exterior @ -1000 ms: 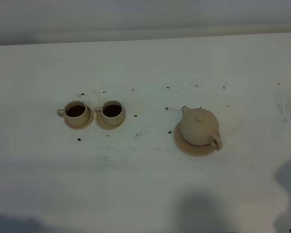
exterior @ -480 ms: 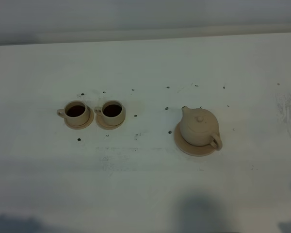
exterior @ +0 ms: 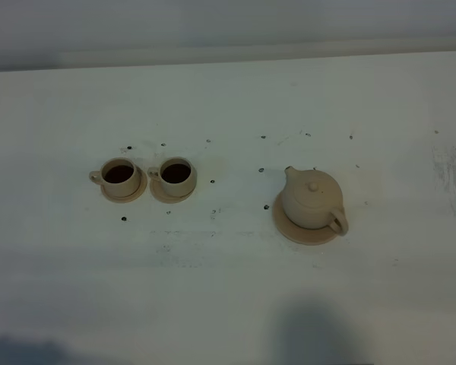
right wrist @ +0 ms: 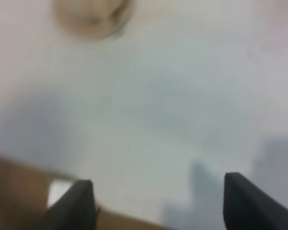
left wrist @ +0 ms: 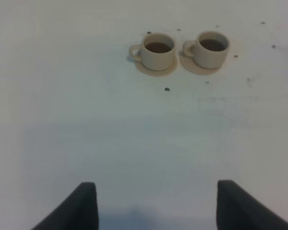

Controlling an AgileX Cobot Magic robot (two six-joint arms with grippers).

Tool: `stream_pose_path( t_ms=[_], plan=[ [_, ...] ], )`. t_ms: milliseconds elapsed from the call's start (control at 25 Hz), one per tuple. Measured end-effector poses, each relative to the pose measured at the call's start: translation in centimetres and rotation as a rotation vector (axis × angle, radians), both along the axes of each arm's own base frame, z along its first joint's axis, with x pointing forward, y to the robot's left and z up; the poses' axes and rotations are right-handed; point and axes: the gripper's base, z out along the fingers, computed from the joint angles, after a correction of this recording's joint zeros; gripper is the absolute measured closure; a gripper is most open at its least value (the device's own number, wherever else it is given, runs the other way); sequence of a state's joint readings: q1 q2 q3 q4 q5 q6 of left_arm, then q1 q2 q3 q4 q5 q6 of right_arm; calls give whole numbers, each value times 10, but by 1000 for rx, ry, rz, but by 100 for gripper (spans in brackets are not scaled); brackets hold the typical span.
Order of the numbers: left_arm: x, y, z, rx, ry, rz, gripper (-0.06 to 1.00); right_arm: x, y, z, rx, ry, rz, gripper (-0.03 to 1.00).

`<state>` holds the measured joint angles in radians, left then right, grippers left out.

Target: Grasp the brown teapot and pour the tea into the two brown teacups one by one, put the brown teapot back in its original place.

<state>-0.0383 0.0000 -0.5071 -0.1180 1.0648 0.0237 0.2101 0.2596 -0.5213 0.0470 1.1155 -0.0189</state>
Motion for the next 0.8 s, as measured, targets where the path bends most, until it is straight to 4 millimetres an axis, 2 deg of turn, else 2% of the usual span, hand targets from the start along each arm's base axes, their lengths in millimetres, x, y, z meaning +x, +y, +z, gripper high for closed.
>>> stream_pose_path(
  t_ms=[240, 480, 800],
  plan=[
    [0, 0, 0, 0, 0, 0, 43, -19, -6, 3, 17, -130, -163, 42],
    [0, 0, 0, 0, 0, 0, 43, -38, -6, 2, 29, -249, -196, 42],
    [0, 0, 0, 0, 0, 0, 43, -40, -6, 2, 31, -263, -196, 42]
  ],
)
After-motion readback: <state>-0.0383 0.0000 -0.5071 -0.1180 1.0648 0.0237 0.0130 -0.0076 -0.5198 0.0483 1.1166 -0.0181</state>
